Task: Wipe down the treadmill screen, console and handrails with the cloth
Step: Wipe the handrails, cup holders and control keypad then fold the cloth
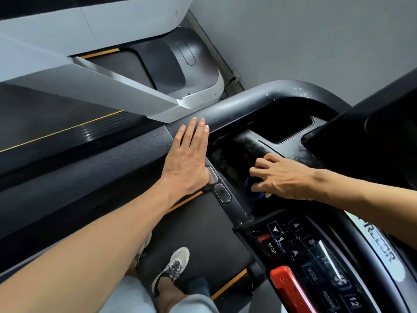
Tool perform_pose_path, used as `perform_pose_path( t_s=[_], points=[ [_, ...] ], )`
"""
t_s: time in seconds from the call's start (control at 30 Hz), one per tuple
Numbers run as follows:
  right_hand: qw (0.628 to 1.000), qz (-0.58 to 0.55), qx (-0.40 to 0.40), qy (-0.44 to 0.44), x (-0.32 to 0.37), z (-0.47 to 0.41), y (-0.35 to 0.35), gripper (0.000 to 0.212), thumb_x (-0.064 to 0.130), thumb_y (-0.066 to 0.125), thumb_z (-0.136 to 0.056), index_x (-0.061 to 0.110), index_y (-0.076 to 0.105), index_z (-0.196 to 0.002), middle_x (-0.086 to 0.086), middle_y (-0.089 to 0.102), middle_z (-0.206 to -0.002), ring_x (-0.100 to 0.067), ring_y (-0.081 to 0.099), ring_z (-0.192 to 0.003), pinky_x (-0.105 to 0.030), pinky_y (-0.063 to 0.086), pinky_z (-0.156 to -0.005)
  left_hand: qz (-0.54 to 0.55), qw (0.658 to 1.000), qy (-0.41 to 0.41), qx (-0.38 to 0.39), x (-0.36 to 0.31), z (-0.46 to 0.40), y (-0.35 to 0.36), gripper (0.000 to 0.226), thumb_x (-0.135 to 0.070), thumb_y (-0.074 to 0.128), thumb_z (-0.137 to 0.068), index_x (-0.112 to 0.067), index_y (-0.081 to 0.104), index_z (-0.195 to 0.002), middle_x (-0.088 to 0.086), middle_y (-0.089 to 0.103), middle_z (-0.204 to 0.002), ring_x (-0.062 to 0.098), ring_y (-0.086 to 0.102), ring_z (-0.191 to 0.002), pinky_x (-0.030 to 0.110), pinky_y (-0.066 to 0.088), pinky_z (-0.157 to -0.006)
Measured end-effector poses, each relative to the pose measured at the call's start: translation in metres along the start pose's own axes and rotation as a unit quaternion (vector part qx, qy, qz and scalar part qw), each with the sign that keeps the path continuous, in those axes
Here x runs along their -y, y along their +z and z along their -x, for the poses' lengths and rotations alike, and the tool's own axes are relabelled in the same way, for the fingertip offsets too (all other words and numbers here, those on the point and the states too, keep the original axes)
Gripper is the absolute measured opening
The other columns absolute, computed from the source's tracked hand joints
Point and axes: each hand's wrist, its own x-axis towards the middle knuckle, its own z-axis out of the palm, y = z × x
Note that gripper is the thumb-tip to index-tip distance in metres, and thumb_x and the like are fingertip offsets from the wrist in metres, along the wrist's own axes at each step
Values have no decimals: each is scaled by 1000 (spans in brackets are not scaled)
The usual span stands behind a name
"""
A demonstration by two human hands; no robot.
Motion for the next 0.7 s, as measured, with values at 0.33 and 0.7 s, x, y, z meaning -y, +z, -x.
perform_pose_path(
  t_s=[0.33,0.7],
  points=[
    [987,-12,-111,119,-15,-31,-6,24,53,70,-80,40,68,-101,4,54,-104,-23,44,-95,-38,37,-77,24,999,-6,33,-2,-1,-7,100,-51,41,-85,-1,-1,-160,17,-7,-169,32,-11,-156,48,-1,-127],
    [766,-334,-300,460,6,-63,-40,30,22,71,-89,20,68,-119,-8,56,-98,-29,56,-93,-30,36,-75,109,993,14,53,94,6,-33,96,-52,70,-86,-12,23,-159,8,23,-166,24,20,-154,39,24,-124]
  ],
)
